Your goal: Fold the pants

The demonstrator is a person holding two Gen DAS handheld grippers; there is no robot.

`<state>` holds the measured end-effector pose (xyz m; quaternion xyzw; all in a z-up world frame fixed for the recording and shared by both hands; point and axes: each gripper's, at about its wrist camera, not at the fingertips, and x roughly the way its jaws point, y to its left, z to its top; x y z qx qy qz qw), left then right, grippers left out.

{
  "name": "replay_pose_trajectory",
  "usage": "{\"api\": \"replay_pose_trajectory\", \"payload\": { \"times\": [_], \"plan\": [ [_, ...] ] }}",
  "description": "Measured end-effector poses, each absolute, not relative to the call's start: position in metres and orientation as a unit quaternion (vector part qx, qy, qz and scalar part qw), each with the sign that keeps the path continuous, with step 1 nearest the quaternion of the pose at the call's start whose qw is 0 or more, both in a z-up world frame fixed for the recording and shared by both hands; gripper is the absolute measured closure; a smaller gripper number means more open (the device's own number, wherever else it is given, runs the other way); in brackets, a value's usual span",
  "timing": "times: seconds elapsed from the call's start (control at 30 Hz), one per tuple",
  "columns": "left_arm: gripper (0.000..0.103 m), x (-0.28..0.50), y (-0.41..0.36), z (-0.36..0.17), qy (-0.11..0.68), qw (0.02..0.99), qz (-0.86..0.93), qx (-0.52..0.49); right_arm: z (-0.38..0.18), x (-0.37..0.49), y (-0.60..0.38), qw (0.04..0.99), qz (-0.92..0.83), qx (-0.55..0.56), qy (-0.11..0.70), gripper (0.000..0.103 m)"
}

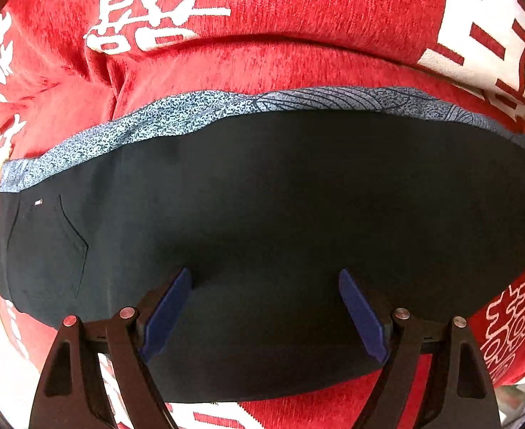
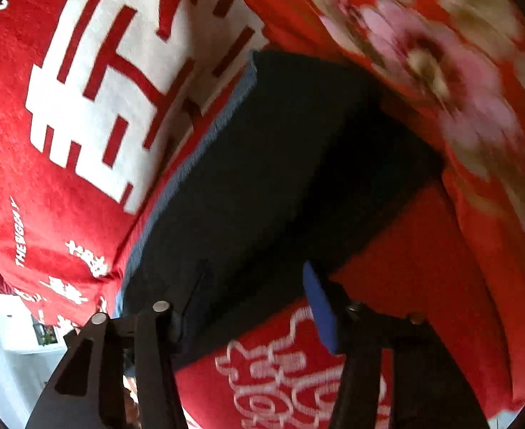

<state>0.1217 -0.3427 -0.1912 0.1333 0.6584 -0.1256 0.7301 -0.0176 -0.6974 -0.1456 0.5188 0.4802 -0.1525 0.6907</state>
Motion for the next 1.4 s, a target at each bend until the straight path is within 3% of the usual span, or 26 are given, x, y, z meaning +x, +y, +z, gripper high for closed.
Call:
{"api": "replay_pose_trajectory", "payload": {
  "times": [0.1,0.13,0.17,0.2,0.37,0.53,0.6,0.8,0.87,1.1,1.27,1.3,1.33,1.4],
  "plan": [
    [0.017,0.122,-0.343,-0.193,0.659,0.729,-0.126,0.132,-0.155,-0.003,-0.707,0.686,-0.141,0.530,0.478,0.050],
    [0.015,0.123,-0.343,-0.194,0.660,0.728,-0.127,0.133,-0.158,0.000,-0.709,0.684,-0.143,0.531,0.478,0.056],
    [0.014,0.124,-0.343,-0.195,0.661,0.727,-0.128,0.136,-0.158,0.003,-0.711,0.686,-0.145,0.527,0.480,0.086],
    [0.014,0.124,-0.344,-0.194,0.664,0.724,-0.128,0.137,-0.156,0.009,-0.710,0.684,-0.142,0.524,0.487,0.094],
    [0.014,0.113,-0.336,-0.191,0.665,0.715,-0.146,0.160,-0.132,-0.006,-0.694,0.712,-0.120,0.465,0.513,0.094],
    [0.009,0.114,-0.332,-0.191,0.668,0.717,-0.131,0.153,-0.159,-0.018,-0.699,0.696,-0.122,0.468,0.530,0.083],
    [0.009,0.115,-0.336,-0.181,0.657,0.724,-0.139,0.158,-0.147,-0.017,-0.697,0.696,-0.143,0.445,0.545,0.062],
    [0.009,0.129,-0.346,-0.167,0.637,0.745,-0.136,0.145,-0.089,-0.029,-0.669,0.740,-0.168,0.360,0.543,0.058],
    [0.009,0.137,-0.356,-0.174,0.640,0.745,-0.123,0.139,-0.084,-0.011,-0.659,0.757,-0.145,0.317,0.553,0.049],
    [0.009,0.164,-0.364,-0.173,0.611,0.773,-0.094,0.142,-0.143,0.044,-0.645,0.744,-0.123,0.262,0.602,0.048],
    [0.009,0.217,-0.346,-0.207,0.630,0.764,-0.038,0.137,-0.142,0.031,-0.647,0.763,-0.105,0.257,0.584,0.048],
    [0.000,0.223,-0.341,-0.212,0.634,0.763,-0.034,0.123,-0.143,0.033,-0.647,0.762,-0.100,0.254,0.587,0.048],
    [0.000,0.229,-0.334,-0.214,0.635,0.765,-0.027,0.104,-0.143,0.034,-0.648,0.760,-0.095,0.252,0.591,0.046],
    [0.000,0.233,-0.323,-0.212,0.641,0.763,-0.018,0.084,-0.144,0.036,-0.652,0.755,-0.081,0.278,0.589,0.029]
  ]
}}
